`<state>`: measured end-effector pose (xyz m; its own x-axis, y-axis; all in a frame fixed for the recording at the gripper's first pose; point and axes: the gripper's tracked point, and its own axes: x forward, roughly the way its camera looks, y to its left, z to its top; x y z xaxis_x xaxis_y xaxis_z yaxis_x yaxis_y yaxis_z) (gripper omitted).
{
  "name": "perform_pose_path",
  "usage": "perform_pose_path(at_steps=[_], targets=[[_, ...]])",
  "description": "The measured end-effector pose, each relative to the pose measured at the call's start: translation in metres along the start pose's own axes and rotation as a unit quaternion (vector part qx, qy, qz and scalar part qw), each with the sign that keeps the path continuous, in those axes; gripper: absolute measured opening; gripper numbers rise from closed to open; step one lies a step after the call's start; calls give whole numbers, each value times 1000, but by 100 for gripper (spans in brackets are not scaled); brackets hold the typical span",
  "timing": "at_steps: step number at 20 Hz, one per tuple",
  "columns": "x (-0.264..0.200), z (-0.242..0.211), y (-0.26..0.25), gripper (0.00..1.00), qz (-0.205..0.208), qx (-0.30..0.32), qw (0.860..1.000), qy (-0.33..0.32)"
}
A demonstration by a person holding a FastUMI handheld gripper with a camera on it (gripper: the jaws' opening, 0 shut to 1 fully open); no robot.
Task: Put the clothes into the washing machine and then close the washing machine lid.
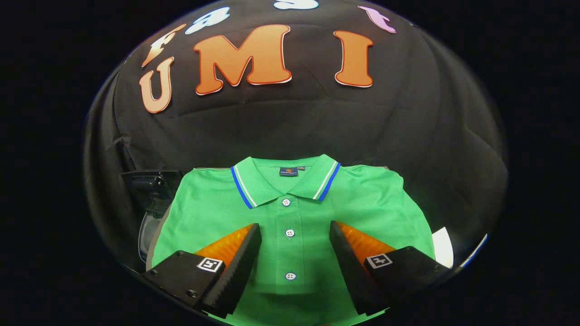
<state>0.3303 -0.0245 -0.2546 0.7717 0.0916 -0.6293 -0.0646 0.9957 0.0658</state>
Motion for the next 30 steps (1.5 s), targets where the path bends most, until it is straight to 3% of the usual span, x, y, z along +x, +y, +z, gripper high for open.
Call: perform_pose_path(at_steps=[4,5,9,14,19,21,25,26,30], targets=[[-1,0,10,85,17,-7,1000,-8],[-3,-1,12,75,16,-9,1000,-8],[1,-1,14,55,23,3,1000,15],[10,4,18,55,15,-10,998,60],[9,6,21,55,18,-12,998,64],[13,11,25,18,10,-8,999,48],[11,7,27,18,16,13,998,65],[10,10,25,11,19,20,998,63],[2,11,23,10,32,27,999,34]])
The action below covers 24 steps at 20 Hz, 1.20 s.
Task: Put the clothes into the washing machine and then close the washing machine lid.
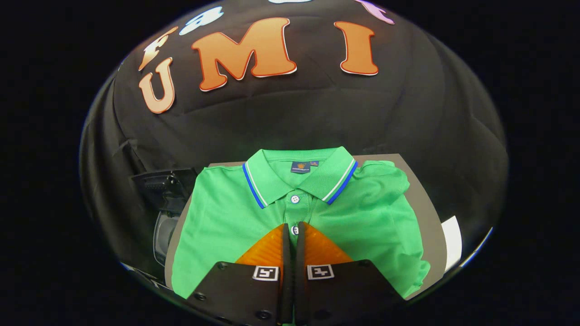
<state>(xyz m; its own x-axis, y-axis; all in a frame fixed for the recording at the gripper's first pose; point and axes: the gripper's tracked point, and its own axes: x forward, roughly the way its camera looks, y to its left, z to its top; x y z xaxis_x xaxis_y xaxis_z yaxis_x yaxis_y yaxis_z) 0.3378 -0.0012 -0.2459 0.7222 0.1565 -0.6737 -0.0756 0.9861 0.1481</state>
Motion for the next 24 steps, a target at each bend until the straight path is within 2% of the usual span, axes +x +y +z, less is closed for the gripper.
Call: perform_pose_path(at_steps=[6,14,17,24], targets=[[-19,9,5,9,17,9,999,-34],[-54,45,19,9,26,16,995,-96],[-85,49,23,9,18,11,992,-123],[-115,76,58,9,8,43,985,-165]])
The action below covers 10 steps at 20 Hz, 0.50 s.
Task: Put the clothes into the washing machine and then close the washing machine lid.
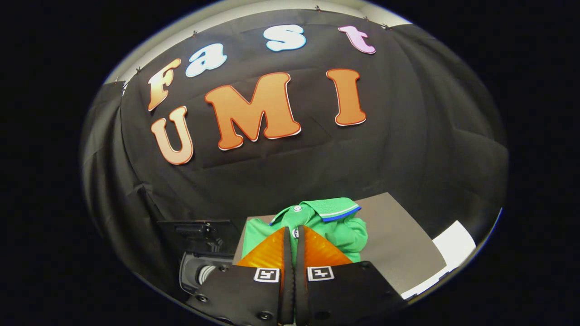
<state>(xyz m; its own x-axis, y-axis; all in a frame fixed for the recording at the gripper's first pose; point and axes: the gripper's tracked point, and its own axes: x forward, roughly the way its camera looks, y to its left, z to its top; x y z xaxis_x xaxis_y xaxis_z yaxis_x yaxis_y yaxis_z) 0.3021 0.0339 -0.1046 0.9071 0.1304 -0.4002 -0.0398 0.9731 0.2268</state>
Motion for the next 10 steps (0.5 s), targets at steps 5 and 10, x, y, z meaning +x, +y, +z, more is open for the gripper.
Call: perform_pose_path(at_steps=[5,10], targets=[[-26,23,40,9,-1,-9,1000,-24],[-46,40,86,9,14,-17,999,-41]])
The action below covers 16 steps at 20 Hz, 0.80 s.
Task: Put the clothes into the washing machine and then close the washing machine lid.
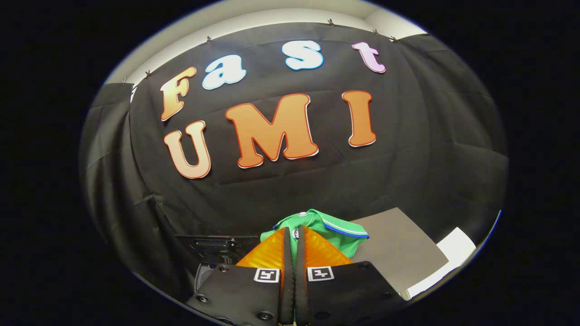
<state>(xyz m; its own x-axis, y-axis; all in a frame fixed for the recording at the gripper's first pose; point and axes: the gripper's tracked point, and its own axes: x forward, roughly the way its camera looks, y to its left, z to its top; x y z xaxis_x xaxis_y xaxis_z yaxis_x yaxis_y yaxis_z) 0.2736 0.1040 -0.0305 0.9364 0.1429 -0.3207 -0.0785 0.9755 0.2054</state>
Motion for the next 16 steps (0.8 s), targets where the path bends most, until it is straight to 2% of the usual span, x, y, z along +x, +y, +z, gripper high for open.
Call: perform_pose_path(at_steps=[8,16], targets=[[-15,31,75,9,42,-15,999,-24],[-10,11,142,9,82,-26,996,-6]])
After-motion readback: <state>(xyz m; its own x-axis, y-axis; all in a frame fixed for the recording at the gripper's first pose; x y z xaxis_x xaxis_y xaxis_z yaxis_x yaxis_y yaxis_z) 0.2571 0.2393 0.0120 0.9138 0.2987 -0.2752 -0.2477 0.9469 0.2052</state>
